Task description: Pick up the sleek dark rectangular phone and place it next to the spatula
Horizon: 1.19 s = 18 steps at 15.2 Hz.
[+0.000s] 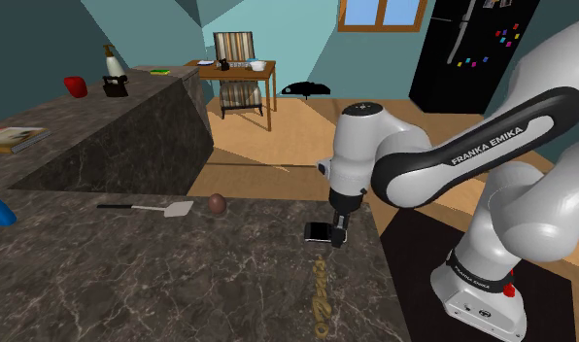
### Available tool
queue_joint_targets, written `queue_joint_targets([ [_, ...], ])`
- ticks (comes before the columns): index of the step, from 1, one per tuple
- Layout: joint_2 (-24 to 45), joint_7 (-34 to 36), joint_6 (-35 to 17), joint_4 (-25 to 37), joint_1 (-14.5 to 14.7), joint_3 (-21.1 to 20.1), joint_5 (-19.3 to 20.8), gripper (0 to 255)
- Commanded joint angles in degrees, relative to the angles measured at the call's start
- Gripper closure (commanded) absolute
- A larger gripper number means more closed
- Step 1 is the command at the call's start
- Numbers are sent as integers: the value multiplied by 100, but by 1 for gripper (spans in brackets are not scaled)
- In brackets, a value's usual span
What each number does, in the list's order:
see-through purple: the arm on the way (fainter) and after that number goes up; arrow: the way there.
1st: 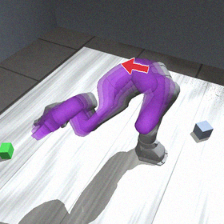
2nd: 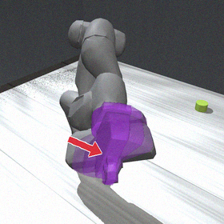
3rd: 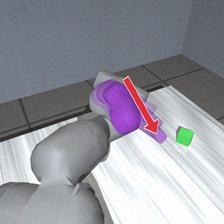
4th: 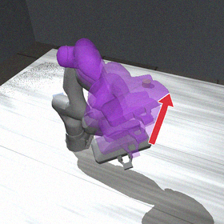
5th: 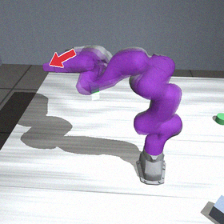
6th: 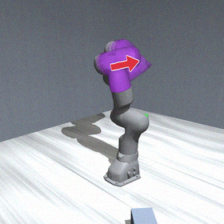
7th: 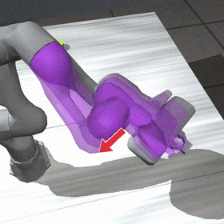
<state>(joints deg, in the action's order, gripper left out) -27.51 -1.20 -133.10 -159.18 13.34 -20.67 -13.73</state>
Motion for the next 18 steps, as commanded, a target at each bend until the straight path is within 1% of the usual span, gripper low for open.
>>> queue_joint_targets([
  [1,-101,0,198,96,-3,31,18,255],
  [13,-688,-1,1353,669,-5,229,118,255],
  [14,-696,0,1370,678,-5,232,120,255],
  [18,324,312,1135,1487,-164,-60,292,255],
])
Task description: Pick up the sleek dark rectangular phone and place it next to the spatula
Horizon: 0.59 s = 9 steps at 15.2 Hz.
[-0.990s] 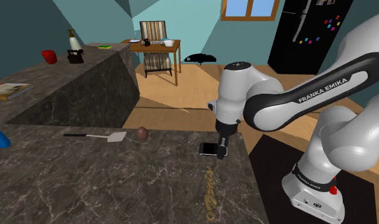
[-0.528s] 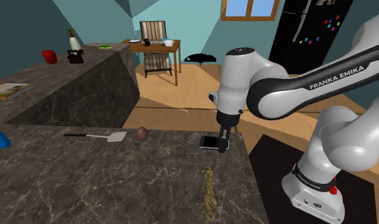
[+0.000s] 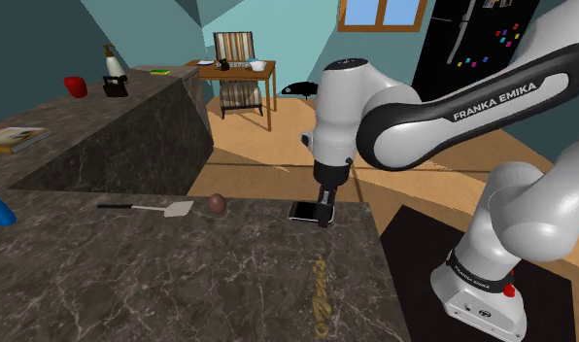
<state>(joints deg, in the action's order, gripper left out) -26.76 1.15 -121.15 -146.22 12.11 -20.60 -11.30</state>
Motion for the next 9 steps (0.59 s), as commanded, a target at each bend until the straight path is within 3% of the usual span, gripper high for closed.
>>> queue_joint_targets([
  [1,494,166,-96,404,-81,-137,115,255],
  [9,2429,1018,-70,2289,-252,-585,937,255],
])
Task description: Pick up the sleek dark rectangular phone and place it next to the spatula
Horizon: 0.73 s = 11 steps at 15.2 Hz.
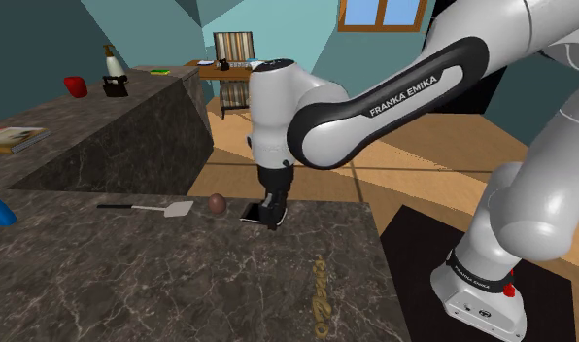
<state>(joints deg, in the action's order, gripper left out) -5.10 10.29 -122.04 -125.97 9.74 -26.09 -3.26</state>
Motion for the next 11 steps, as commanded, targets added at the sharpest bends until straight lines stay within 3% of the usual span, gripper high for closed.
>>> queue_joint_targets([
  [1,507,218,62,527,-3,-68,262,255],
  [6,1737,728,416,1967,215,-119,901,255],
  [11,3010,1058,1002,3704,659,-22,1440,255],
])
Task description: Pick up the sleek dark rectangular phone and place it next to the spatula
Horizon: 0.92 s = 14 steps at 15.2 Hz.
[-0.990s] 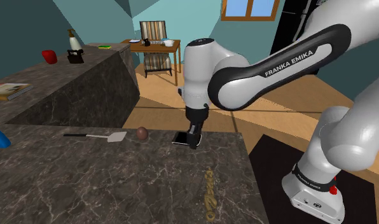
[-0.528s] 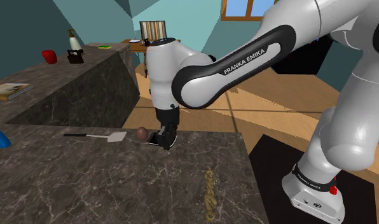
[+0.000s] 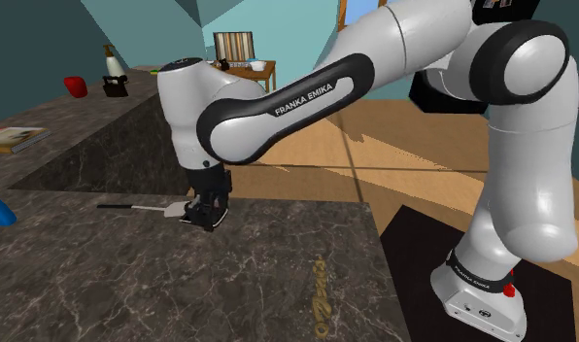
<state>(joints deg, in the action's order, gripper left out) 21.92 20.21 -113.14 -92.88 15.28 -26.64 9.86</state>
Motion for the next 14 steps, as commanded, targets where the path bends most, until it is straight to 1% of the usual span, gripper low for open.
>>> queue_joint_targets([
  [1,578,105,261,799,217,62,220,255],
  [3,1152,153,604,1695,467,133,391,255],
  [5,1805,151,1033,2780,771,226,544,255],
  [6,2525,92,1549,4044,1107,319,681,255],
  [14,2513,155,924,3386,1001,348,690,255],
])
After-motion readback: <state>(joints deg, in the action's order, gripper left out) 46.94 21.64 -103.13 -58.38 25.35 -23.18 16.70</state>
